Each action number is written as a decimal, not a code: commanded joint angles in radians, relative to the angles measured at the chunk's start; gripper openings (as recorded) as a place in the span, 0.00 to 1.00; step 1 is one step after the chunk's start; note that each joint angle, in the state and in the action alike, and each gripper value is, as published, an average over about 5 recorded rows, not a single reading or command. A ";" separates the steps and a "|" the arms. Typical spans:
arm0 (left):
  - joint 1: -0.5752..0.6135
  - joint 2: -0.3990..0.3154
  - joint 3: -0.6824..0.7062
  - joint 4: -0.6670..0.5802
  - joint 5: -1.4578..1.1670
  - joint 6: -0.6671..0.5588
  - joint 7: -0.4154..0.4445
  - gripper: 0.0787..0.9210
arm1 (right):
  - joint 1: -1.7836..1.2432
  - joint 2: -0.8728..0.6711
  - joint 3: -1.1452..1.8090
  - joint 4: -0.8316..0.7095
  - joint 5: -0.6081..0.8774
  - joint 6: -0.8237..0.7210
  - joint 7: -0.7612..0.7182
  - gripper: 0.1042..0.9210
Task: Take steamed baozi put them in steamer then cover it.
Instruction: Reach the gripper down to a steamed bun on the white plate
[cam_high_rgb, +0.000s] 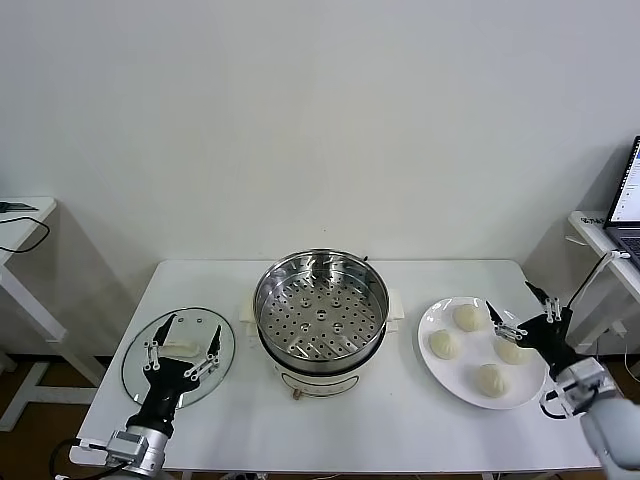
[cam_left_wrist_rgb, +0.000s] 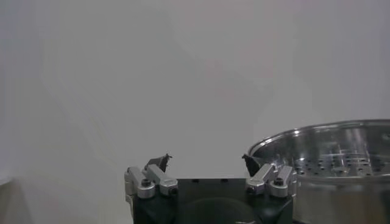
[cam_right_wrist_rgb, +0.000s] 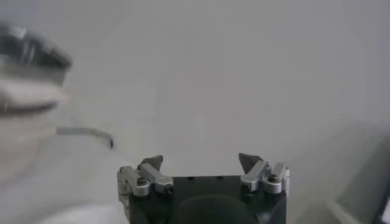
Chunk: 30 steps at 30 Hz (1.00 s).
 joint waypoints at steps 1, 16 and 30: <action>0.001 0.003 0.005 -0.004 0.000 -0.001 0.000 0.88 | 0.333 -0.323 -0.340 -0.143 -0.221 -0.099 -0.326 0.88; 0.002 -0.013 0.002 -0.002 0.001 -0.003 -0.004 0.88 | 1.286 -0.157 -1.246 -0.468 -0.295 -0.152 -0.792 0.88; 0.012 -0.024 -0.004 -0.012 0.002 -0.002 -0.007 0.88 | 1.283 0.019 -1.270 -0.651 -0.344 -0.163 -0.785 0.88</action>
